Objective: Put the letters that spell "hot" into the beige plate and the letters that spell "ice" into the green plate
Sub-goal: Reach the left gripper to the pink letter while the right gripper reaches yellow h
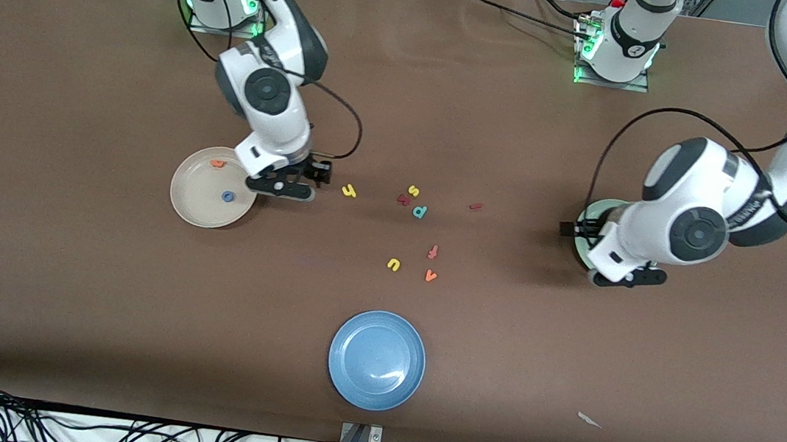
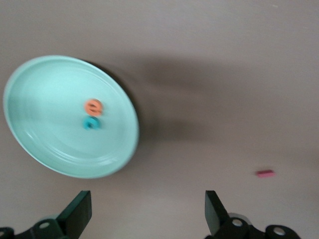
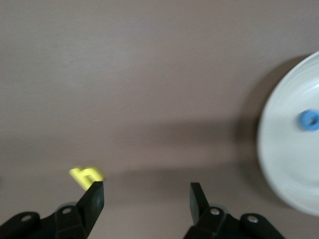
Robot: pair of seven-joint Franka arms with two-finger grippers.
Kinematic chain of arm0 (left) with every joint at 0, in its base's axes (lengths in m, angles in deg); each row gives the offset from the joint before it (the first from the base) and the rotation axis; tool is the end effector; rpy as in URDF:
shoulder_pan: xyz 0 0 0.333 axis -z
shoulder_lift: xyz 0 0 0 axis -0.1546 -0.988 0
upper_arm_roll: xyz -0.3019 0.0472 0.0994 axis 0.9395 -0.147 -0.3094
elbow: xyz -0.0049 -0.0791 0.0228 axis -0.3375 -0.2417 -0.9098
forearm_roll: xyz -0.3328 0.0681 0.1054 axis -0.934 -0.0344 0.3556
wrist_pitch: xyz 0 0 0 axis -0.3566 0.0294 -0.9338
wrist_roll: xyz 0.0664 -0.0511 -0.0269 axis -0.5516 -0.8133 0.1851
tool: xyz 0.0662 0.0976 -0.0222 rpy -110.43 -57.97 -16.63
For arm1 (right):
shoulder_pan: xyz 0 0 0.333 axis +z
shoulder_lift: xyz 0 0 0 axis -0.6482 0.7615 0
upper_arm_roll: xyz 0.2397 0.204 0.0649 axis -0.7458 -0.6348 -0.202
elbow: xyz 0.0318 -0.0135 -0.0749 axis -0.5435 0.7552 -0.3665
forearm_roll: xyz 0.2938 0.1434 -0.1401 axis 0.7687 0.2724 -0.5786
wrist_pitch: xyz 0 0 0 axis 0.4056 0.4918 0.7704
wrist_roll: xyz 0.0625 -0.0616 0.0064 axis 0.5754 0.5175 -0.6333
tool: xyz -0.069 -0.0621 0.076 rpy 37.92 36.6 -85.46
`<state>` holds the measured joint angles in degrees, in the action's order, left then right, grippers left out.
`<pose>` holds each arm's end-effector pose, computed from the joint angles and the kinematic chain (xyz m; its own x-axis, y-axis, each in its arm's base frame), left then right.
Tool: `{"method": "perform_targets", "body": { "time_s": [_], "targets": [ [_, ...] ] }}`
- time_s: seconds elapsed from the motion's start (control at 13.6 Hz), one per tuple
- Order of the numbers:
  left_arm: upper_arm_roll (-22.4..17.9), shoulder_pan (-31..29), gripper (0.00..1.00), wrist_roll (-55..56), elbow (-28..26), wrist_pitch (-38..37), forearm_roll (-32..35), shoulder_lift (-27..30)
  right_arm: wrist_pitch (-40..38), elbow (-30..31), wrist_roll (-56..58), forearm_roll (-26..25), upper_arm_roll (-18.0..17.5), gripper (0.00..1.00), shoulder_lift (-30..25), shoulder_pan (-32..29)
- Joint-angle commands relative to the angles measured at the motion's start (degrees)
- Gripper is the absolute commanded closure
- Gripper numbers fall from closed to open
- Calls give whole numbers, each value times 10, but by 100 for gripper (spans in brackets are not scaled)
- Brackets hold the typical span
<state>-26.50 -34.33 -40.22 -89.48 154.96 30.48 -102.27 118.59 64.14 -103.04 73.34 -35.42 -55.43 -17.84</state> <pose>0.5607 -0.1412 0.3365 0.9236 0.1959 -0.3294 0.1865 -0.9806 -0.0601 0.4740 0.3341 0.2787 0.9953 -0.0966 0.0077 -0.0968 -0.9952 0.0170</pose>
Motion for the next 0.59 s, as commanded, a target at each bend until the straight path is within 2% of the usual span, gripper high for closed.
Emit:
{"method": "perform_targets", "body": {
  "time_s": [0.0, 0.22, 0.51],
  "targets": [
    [3, 49, 0, 92, 1, 43, -8, -14, 23, -27, -65, 5, 4, 22, 28, 31],
    [2, 94, 0, 199, -8, 141, 0, -57, 48, -49, -111, -3, 4, 21, 63, 51],
    [-35, 158, 4, 259, -25, 191, 25, -93, 72, -51, -112, -12, 4, 21, 83, 58]
  ]
}}
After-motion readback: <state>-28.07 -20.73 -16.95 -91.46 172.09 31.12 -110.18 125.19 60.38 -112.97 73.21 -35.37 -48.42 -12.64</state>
